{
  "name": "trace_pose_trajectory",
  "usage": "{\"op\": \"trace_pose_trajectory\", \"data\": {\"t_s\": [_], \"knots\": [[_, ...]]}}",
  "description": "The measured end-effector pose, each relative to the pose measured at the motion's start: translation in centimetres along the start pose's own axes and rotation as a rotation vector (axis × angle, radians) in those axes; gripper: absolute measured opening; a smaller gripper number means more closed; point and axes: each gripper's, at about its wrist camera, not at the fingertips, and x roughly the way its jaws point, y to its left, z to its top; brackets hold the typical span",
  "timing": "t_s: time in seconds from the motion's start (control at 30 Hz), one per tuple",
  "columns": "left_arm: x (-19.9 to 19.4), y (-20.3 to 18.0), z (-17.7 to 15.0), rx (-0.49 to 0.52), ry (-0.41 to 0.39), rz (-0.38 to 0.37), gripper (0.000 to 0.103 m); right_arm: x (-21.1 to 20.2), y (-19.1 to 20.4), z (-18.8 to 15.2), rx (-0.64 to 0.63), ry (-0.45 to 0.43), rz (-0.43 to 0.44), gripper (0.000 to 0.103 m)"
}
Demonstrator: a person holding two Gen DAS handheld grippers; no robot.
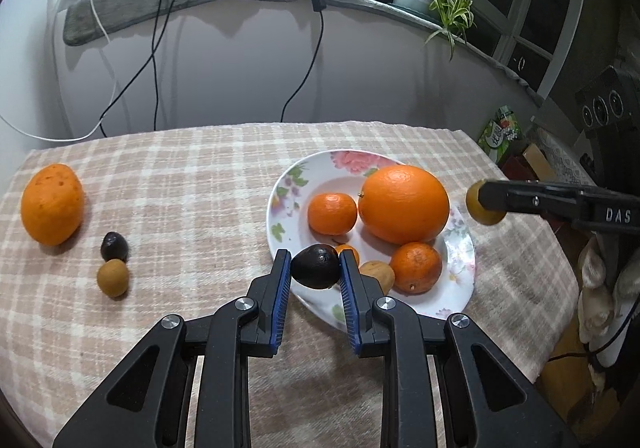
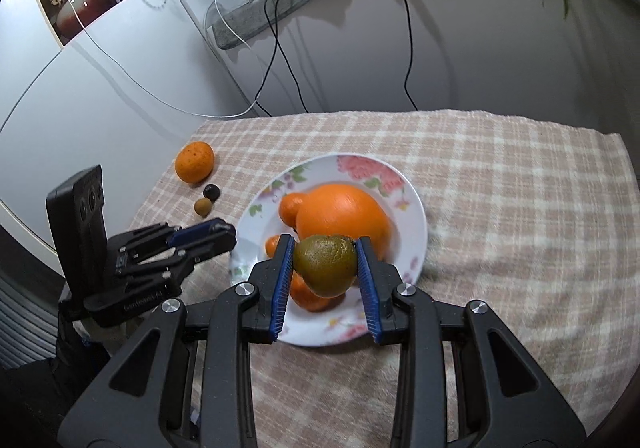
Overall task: Organize fruits
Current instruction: 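Carry the dark plum and kiwi over the plate with both grippers, then open both grippers to release the plum and kiwi onto the plate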
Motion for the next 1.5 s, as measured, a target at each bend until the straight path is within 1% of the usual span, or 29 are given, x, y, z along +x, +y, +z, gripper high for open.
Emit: {"op": "trace_pose_trajectory", "data": {"t_s": [0.37, 0.67, 1.0, 1.1, 1.13, 1.17, 1.2, 1.23, 1.27, 1.3, 1.33, 1.37, 1.4, 1.47, 1.5], "knots": [[0.7, -0.8, 0.1, 0.012, 0.016, 0.001, 0.023, 0.6, -0.5, -1.8, 0.016, 0.018, -0.004, 0.033], [0.9, -1.0, 0.2, 0.014, 0.021, 0.003, 0.023, 1.3, -0.5, -2.2, 0.02, 0.039, 0.003, 0.033], [1.0, -0.8, 0.1, 0.007, 0.029, 0.008, 0.023, 1.5, -0.4, -2.3, 0.022, 0.041, 0.013, 0.033], [1.0, -0.9, 0.2, 0.008, 0.028, 0.011, 0.025, 1.5, -0.5, -2.3, 0.022, 0.041, 0.013, 0.033], [1.0, -0.9, 0.2, 0.009, 0.028, 0.011, 0.033, 1.5, -0.4, -2.3, 0.02, 0.041, 0.012, 0.035], [0.9, -0.9, 0.2, 0.008, 0.026, 0.012, 0.039, 1.5, -0.4, -2.3, 0.018, 0.04, 0.012, 0.042], [0.9, -0.9, 0.2, 0.005, 0.025, 0.013, 0.049, 1.4, -0.3, -2.2, 0.017, 0.038, 0.012, 0.049], [0.8, -0.9, 0.2, 0.002, 0.022, 0.013, 0.052, 1.3, -0.3, -2.2, 0.017, 0.034, 0.013, 0.064], [0.7, -0.9, 0.3, -0.002, 0.019, 0.014, 0.052, 1.2, -0.2, -2.2, 0.016, 0.025, 0.018, 0.072], [0.7, -0.8, 0.3, -0.005, 0.019, 0.014, 0.054, 1.1, -0.1, -2.1, 0.014, 0.021, 0.023, 0.073], [0.7, -0.8, 0.4, -0.008, 0.022, 0.02, 0.06, 0.9, 0.0, -2.0, 0.012, 0.017, 0.029, 0.073], [0.7, -0.7, 0.4, -0.011, 0.022, 0.024, 0.063, 0.9, 0.0, -2.0, 0.012, 0.016, 0.03, 0.074], [0.7, -0.7, 0.4, -0.014, 0.022, 0.026, 0.064, 0.8, 0.1, -1.9, 0.012, 0.015, 0.031, 0.076], [0.7, -0.7, 0.4, -0.017, 0.026, 0.027, 0.066, 0.8, 0.1, -1.9, 0.014, 0.015, 0.032, 0.083], [0.7, -0.7, 0.4, -0.017, 0.03, 0.031, 0.069, 0.8, 0.1, -1.9, 0.017, 0.013, 0.033, 0.084]]}}
